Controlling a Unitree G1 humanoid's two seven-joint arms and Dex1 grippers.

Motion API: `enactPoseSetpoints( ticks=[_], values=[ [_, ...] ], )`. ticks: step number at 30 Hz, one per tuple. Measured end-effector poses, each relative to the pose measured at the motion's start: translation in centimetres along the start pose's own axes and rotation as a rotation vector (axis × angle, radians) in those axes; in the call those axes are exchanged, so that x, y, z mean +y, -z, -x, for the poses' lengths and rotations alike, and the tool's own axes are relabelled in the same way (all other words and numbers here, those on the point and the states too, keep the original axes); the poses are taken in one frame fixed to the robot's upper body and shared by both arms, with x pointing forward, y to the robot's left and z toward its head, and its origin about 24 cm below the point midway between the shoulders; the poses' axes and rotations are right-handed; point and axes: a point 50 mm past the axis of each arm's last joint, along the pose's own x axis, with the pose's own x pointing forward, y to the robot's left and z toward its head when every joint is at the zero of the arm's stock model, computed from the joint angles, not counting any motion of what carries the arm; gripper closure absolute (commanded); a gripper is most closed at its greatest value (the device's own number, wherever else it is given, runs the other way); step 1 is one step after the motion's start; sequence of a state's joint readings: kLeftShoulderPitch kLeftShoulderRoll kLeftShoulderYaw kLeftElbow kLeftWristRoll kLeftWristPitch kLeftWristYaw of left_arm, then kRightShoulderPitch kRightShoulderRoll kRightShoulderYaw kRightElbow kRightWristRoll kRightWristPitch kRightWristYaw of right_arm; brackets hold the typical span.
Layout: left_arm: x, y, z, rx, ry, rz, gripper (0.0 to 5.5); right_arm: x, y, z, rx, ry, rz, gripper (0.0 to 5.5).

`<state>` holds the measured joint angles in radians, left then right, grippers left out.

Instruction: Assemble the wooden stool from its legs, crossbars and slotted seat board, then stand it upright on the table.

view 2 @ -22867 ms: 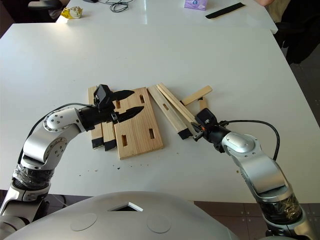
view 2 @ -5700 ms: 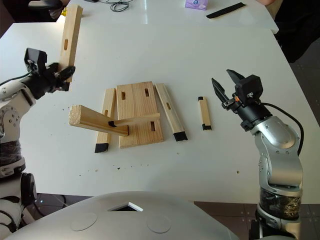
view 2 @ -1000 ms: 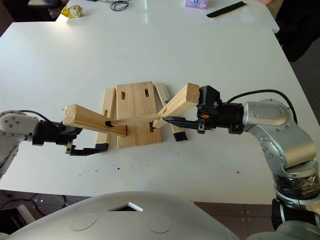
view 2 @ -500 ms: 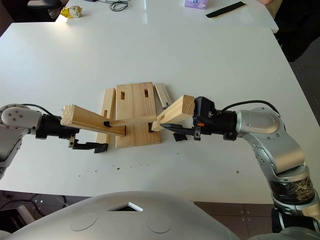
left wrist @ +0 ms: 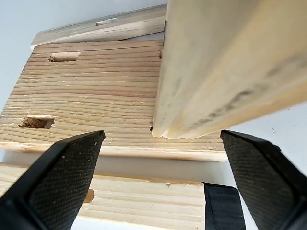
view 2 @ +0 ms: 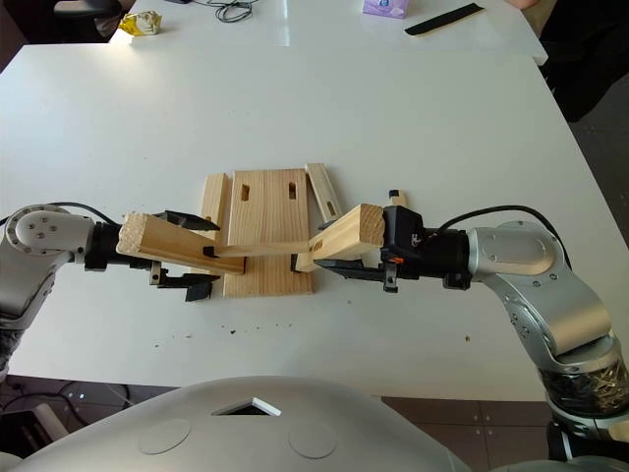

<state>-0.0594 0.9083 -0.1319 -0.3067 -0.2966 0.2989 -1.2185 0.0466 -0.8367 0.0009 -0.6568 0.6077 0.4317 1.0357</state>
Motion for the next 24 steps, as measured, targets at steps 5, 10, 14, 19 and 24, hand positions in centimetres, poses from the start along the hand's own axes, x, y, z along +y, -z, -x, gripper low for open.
enactPoseSetpoints(
  ticks=[5, 10, 14, 19, 24],
  values=[
    [0.1, 0.1, -0.1, 0.002, -0.024, 0.014, 1.02, -0.3, -0.2, -0.2, 0.021, -0.032, 0.017, 3.49],
    [0.1, 0.2, -0.1, 0.005, -0.033, 0.022, 1.02, -0.9, -0.3, -0.4, 0.036, -0.073, 0.035, 3.49],
    [0.2, 0.3, -0.2, 0.015, -0.049, 0.022, 1.02, -1.3, -0.4, -0.5, 0.042, -0.103, 0.047, 3.49],
    [0.1, 0.5, -0.4, 0.018, -0.044, 0.027, 1.02, -2.0, -0.1, -0.6, 0.038, -0.126, 0.033, 3.49],
    [0.1, 0.5, -0.5, 0.02, -0.038, 0.026, 1.02, -2.6, 0.5, -0.5, 0.025, -0.124, 0.006, 3.49]
  ],
)
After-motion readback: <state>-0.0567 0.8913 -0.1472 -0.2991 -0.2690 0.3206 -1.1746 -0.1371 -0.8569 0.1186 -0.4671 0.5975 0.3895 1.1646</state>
